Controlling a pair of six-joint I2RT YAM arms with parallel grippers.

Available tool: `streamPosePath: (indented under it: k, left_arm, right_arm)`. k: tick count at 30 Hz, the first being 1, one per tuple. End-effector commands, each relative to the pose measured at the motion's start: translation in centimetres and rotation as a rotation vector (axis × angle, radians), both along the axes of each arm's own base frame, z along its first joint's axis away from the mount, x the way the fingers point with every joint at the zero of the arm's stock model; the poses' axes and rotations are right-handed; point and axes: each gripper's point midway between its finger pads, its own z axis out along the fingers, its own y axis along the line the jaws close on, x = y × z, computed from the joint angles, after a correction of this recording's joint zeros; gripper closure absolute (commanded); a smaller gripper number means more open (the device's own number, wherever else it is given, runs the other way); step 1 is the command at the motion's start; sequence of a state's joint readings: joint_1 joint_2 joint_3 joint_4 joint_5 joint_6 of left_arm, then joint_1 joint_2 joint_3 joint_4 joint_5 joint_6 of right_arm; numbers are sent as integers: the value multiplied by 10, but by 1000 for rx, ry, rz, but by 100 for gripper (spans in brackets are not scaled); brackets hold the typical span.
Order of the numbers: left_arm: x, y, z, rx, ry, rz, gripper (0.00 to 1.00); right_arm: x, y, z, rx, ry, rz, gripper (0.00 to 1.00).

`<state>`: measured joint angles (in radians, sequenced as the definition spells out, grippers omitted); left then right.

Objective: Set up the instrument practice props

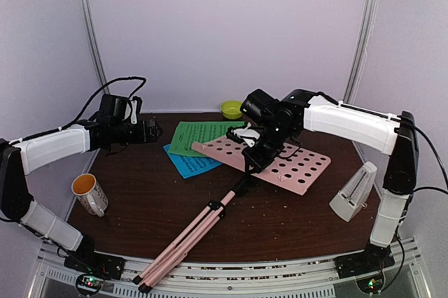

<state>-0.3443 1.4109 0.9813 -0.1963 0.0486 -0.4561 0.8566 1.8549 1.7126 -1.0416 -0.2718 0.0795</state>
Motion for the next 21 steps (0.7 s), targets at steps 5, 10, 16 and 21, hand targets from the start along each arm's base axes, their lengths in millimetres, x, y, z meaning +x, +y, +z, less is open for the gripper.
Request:
streamPosePath:
  k: [5,10,16,21]
  left_arm:
    - [-4,-4,40,-75,-122,-4,2]
    - [-7,-7,55,-108,-157,-23,2]
    - [-14,-16,69,-141,-215,-85,2]
    - [-25,-22,82,-142,-291,-164,2]
  right_arm:
    - [15,-8,162,264,-435,-29,100]
    - [12,-25,216,285,-617,-47,100]
    - [6,-57,285,314,-878,-88,100]
    - [-4,-79,331,360,-1067,-89,100]
